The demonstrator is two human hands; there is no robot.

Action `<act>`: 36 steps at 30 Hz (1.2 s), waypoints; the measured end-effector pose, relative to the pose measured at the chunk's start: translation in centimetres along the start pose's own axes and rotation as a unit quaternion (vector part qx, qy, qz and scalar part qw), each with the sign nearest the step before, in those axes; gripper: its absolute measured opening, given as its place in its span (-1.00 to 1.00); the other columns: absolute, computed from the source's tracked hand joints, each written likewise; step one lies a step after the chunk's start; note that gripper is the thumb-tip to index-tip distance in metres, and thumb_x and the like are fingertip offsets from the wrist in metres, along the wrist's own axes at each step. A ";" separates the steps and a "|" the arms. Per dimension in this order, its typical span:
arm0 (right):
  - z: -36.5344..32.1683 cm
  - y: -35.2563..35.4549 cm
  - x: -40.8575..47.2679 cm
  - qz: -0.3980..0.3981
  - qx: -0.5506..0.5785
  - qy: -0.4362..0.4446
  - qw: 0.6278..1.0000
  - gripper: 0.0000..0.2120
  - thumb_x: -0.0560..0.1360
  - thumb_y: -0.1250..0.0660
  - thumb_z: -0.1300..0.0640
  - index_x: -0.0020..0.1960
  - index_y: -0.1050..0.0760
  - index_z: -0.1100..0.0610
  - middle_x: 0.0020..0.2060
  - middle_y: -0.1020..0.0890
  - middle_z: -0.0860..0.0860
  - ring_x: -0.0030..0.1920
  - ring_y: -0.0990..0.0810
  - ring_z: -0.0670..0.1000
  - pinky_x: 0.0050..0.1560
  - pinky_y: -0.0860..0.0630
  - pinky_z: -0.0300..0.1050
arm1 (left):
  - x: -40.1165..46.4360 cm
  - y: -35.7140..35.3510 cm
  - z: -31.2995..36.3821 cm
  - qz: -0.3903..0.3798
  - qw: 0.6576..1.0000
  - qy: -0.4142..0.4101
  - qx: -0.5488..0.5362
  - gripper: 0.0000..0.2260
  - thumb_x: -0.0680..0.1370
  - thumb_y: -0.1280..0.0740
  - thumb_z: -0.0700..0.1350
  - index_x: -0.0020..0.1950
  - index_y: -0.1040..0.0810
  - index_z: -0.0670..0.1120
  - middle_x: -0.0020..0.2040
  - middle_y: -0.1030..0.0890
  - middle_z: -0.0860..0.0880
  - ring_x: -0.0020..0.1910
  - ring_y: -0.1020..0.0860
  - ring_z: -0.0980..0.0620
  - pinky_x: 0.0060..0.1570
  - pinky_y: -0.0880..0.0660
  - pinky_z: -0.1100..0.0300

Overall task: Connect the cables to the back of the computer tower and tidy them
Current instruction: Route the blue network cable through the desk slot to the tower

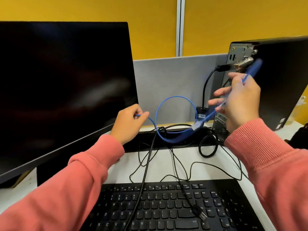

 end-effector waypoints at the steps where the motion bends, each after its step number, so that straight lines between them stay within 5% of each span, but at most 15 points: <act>1: 0.4 0.3 -0.1 0.004 -0.008 -0.002 1.000 -0.70 0.70 0.03 0.07 0.21 -0.46 0.03 -0.35 -0.58 0.05 -0.48 -0.60 0.06 -0.60 -0.34 -0.28 | 0.1 -0.1 -0.4 -0.021 0.998 0.040 -0.044 -0.63 0.56 -0.46 0.00 -0.26 -0.37 -0.16 -0.41 -0.36 0.03 -0.41 -0.27 0.08 -0.35 -0.28 0.22; 5: 1.7 1.0 -1.0 -0.015 -0.045 -0.010 0.999 -0.69 0.69 -0.04 0.10 0.17 -0.54 0.13 -0.29 -0.57 0.07 -0.45 -0.56 0.01 -0.60 -0.34 -0.30 | 0.0 -0.6 0.3 -0.167 0.985 0.047 -0.015 -0.50 0.42 -0.59 0.08 -0.37 -0.28 -0.05 -0.46 -0.24 0.06 -0.41 -0.20 0.05 -0.31 -0.17 0.13; 9: 3.2 -0.9 -2.1 -0.123 -0.226 0.033 0.966 -0.73 0.65 -0.12 0.15 0.00 -0.60 0.08 -0.22 -0.60 0.05 -0.29 -0.57 0.02 -0.38 -0.50 -0.16 | -1.3 -0.9 1.8 -0.279 0.957 -0.012 0.083 -0.52 0.54 -0.47 0.12 -0.38 -0.40 -0.17 -0.43 -0.30 0.00 -0.41 -0.27 0.07 -0.32 -0.27 0.13; 12: 3.7 -3.2 -3.8 -0.251 -0.417 0.124 0.865 -0.73 0.63 -0.19 0.22 0.00 -0.66 0.05 -0.16 -0.64 -0.01 -0.07 -0.63 0.08 -0.03 -0.55 -0.09 | -1.7 0.0 2.8 -0.259 0.965 -0.006 0.030 -0.68 0.66 -0.31 0.07 -0.22 -0.64 -0.03 -0.37 -0.40 -0.01 -0.35 -0.37 0.05 -0.23 -0.39 0.12; 14: 4.5 -4.1 -5.4 -0.330 -0.492 0.130 0.795 -0.70 0.61 -0.21 0.29 0.03 -0.70 0.05 -0.10 -0.67 0.02 -0.09 -0.63 -0.01 -0.10 -0.45 -0.35 | -2.2 0.5 3.3 -0.238 0.967 0.028 -0.084 -0.73 0.70 -0.25 -0.09 -0.14 -0.64 -0.07 -0.36 -0.43 0.00 -0.32 -0.41 0.09 -0.15 -0.42 0.17; 16: 5.7 -4.8 -6.4 -0.380 -0.508 0.101 0.767 -0.63 0.55 -0.23 0.40 -0.03 -0.73 0.06 -0.11 -0.67 0.04 -0.20 -0.56 -0.15 -0.24 -0.35 -0.53 | -2.7 1.2 3.6 -0.213 0.961 0.054 -0.165 -0.74 0.68 -0.24 -0.20 -0.21 -0.55 -0.12 -0.36 -0.43 0.01 -0.34 -0.40 0.13 -0.17 -0.40 0.30; 18: 7.2 -5.2 -6.0 -0.406 -0.487 0.055 0.771 -0.63 0.48 -0.34 0.47 -0.11 -0.76 0.04 -0.07 -0.67 0.12 -0.12 -0.63 -0.03 -0.10 -0.45 -0.44 | -3.1 1.8 3.5 -0.185 0.969 0.051 -0.153 -0.69 0.63 -0.36 -0.14 -0.30 -0.41 -0.09 -0.38 -0.36 -0.02 -0.35 -0.32 0.09 -0.27 -0.31 0.27; 20: 7.7 -4.6 -5.9 -0.429 -0.502 -0.001 0.750 -0.61 0.46 -0.41 0.43 -0.05 -0.75 -0.06 0.10 -0.66 0.11 0.04 -0.65 0.13 0.11 -0.55 -0.14 | -3.3 2.6 2.8 -0.142 0.985 0.043 -0.088 -0.60 0.58 -0.44 -0.01 -0.34 -0.33 -0.05 -0.36 -0.29 -0.05 -0.34 -0.26 0.04 -0.27 -0.22 0.12; 23: 4.2 -4.1 -7.2 -0.475 -0.550 0.058 0.684 -0.26 0.44 -0.13 0.50 0.16 -0.63 -0.31 0.18 -0.64 -0.17 0.14 -0.62 -0.05 0.28 -0.52 -0.11 | -3.4 4.0 1.9 -0.041 0.989 0.060 -0.125 -0.58 0.61 -0.40 0.02 -0.35 -0.37 -0.12 -0.39 -0.40 -0.06 -0.34 -0.35 0.04 -0.17 -0.34 0.07; 24: 2.6 -3.6 -7.6 -0.467 -0.550 0.056 0.691 -0.21 0.42 -0.06 0.51 0.21 -0.61 -0.29 0.26 -0.60 -0.17 0.24 -0.58 -0.05 0.36 -0.44 -0.17 | -3.6 4.3 1.8 -0.015 0.983 0.068 -0.168 -0.61 0.63 -0.37 0.00 -0.33 -0.43 -0.15 -0.37 -0.50 -0.07 -0.31 -0.42 0.05 -0.09 -0.42 0.05; 26: 0.2 -3.9 -7.3 -0.429 -0.476 0.033 0.767 -0.30 0.48 -0.04 0.52 0.22 -0.65 -0.12 0.28 -0.61 -0.09 0.34 -0.54 -0.06 0.36 -0.34 -0.27 | -4.1 4.3 1.7 0.013 0.964 0.088 -0.249 -0.67 0.67 -0.31 -0.05 -0.26 -0.54 -0.15 -0.20 -0.68 -0.09 -0.21 -0.54 0.04 0.02 -0.51 0.04; 29: -0.9 -5.6 -6.1 -0.375 -0.332 0.007 0.866 -0.57 0.59 -0.13 0.41 0.16 -0.67 0.05 0.10 -0.72 0.03 0.15 -0.67 -0.03 0.28 -0.49 -0.18 | -4.5 4.2 1.6 0.027 0.954 0.096 -0.282 -0.70 0.69 -0.27 -0.07 -0.22 -0.64 -0.03 -0.02 -0.73 -0.14 -0.15 -0.55 0.01 0.01 -0.48 0.08; 34: 3.5 -9.9 -7.2 -0.373 -0.353 0.011 0.858 -0.79 0.64 -0.21 0.15 0.13 -0.61 0.11 -0.12 -0.69 0.07 -0.18 -0.67 0.01 -0.16 -0.57 -0.27 | -4.6 3.1 2.0 0.015 0.950 0.093 -0.298 -0.70 0.70 -0.22 -0.11 -0.13 -0.69 -0.02 0.00 -0.73 -0.07 -0.11 -0.53 0.04 0.08 -0.50 0.04; 36: 6.3 -10.6 -7.3 -0.351 -0.353 -0.049 0.866 -0.73 0.66 -0.18 0.04 0.08 -0.56 0.21 -0.19 -0.67 0.16 -0.26 -0.67 0.11 -0.17 -0.63 -0.10 | -4.9 2.6 2.4 0.004 0.942 0.089 -0.323 -0.72 0.69 -0.22 -0.16 -0.11 -0.68 -0.10 -0.04 -0.74 -0.03 -0.09 -0.53 0.02 0.06 -0.48 0.05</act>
Point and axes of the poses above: each hand's wrist, its own x-axis towards the middle knuckle, its own y-axis out of the back of the hand, z = x × y, the point moved 10 cm from there along x, towards the middle knuckle
